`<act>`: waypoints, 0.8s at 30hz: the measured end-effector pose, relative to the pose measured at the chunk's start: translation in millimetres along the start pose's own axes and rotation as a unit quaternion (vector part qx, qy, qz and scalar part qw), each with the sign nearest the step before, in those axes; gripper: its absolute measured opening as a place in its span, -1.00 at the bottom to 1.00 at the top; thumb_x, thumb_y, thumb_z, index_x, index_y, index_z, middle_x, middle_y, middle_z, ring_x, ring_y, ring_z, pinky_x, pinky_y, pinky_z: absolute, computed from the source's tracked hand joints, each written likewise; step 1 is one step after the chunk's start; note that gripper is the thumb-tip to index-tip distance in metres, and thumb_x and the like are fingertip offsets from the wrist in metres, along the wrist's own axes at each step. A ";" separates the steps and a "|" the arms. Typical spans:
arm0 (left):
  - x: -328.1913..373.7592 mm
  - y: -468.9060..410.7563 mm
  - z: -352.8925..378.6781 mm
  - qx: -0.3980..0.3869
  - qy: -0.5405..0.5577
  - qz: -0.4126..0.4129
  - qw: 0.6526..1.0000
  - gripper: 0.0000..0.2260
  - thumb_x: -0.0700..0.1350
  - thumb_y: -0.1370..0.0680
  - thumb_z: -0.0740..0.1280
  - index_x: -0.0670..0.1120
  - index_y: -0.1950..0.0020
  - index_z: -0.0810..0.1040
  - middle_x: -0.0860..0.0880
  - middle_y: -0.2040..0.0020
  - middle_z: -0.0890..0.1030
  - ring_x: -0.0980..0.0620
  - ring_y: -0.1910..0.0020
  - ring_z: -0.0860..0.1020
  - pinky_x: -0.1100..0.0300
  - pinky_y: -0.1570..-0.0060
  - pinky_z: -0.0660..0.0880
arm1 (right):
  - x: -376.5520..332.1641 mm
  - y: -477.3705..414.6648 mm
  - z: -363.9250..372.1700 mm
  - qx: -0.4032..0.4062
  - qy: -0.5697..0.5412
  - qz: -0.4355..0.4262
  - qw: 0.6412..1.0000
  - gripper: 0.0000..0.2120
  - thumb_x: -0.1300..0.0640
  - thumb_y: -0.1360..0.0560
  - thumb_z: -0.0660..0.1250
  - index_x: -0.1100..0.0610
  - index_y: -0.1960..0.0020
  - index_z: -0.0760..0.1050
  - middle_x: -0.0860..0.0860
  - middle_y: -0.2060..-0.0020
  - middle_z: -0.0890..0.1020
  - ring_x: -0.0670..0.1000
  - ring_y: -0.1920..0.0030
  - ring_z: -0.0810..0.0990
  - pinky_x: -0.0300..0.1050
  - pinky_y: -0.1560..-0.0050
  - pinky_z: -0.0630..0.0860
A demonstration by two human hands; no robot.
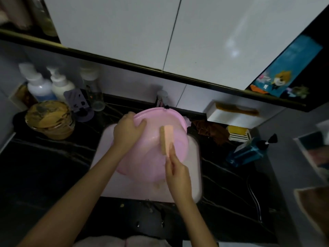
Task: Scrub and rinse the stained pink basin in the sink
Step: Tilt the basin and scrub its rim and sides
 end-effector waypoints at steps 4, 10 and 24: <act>11.7 -12.2 3.0 0.042 -0.091 -0.002 0.995 -0.53 0.20 -0.59 0.12 -0.20 0.13 0.49 -0.25 0.12 0.60 -0.25 0.11 0.56 0.11 0.24 0.29 | -13.7 -3.3 -15.6 -0.077 0.156 -0.077 0.982 -0.49 -0.02 -0.63 0.04 -0.21 -0.51 -0.06 0.06 0.29 0.54 0.04 0.30 0.50 -0.12 0.33 0.30; -33.1 25.9 -20.2 0.129 -0.051 -0.009 0.990 -0.47 0.20 -0.57 0.08 -0.19 0.22 0.57 -0.25 0.28 0.60 -0.26 0.21 0.57 0.09 0.30 0.32 | 40.8 -40.7 -58.6 -0.049 0.105 0.055 0.992 -0.55 0.05 -0.63 0.03 -0.06 -0.51 0.15 0.01 0.41 0.47 0.03 0.38 0.50 -0.08 0.42 0.40; -16.4 66.7 -16.1 0.111 -0.031 0.025 0.993 -0.45 0.22 -0.50 0.02 -0.20 0.41 0.42 -0.21 0.47 0.51 -0.21 0.42 0.50 0.10 0.38 0.32 | -10.2 -25.7 -49.9 -0.138 0.180 -0.124 0.966 -0.51 0.01 -0.62 0.03 -0.18 -0.51 -0.02 0.04 0.34 0.51 -0.02 0.42 0.43 -0.18 0.49 0.31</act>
Point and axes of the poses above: each hand's wrist, its own y-axis away from the middle knuckle, its own z-axis out of the palm, x = y × z, the point moved 10 cm from there along -y, towards the middle knuckle
